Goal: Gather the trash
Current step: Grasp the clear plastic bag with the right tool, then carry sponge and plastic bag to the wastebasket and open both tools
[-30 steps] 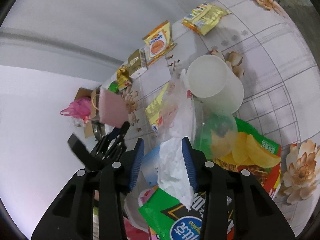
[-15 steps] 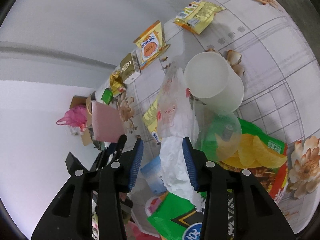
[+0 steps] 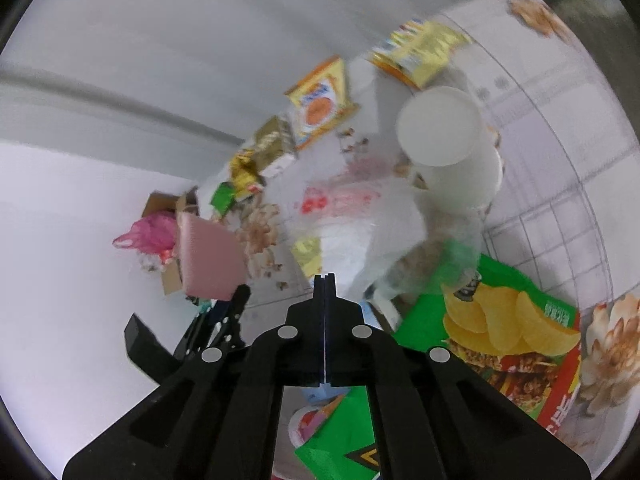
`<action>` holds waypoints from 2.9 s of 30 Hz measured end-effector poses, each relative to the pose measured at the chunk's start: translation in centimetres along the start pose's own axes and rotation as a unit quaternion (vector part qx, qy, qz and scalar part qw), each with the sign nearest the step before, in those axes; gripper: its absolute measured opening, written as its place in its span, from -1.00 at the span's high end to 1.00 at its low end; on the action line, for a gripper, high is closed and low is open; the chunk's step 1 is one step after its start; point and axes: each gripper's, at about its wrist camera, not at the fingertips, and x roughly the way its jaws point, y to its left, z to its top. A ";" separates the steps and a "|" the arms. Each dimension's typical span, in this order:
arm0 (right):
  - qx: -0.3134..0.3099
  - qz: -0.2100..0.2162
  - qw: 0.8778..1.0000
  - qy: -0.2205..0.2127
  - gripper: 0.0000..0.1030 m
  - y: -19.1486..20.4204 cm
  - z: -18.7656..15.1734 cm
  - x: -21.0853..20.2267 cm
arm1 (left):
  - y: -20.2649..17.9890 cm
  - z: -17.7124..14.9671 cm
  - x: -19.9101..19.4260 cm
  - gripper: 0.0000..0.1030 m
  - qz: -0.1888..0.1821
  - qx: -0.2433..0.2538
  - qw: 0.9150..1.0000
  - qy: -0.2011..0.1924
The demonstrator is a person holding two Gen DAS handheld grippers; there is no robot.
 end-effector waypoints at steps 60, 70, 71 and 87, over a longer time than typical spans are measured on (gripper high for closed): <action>-0.325 -0.085 0.927 -0.169 0.85 4.7 -3.8 -10.6 | -7.8 1.5 -16.5 0.51 -0.065 0.025 0.992 -0.108; -0.181 -0.085 0.937 -0.285 0.85 -12.8 -15.0 -24.4 | -24.2 0.2 -19.6 0.51 -0.231 0.137 0.960 -0.085; -0.153 -0.091 0.939 -0.294 0.85 -15.5 -16.3 -25.5 | -26.6 0.0 -19.3 0.51 -0.251 0.152 0.953 -0.074; 0.251 -0.078 0.908 -0.326 0.85 -49.1 -28.2 -27.8 | -65.4 -10.1 -9.4 0.50 -0.303 0.430 0.844 0.106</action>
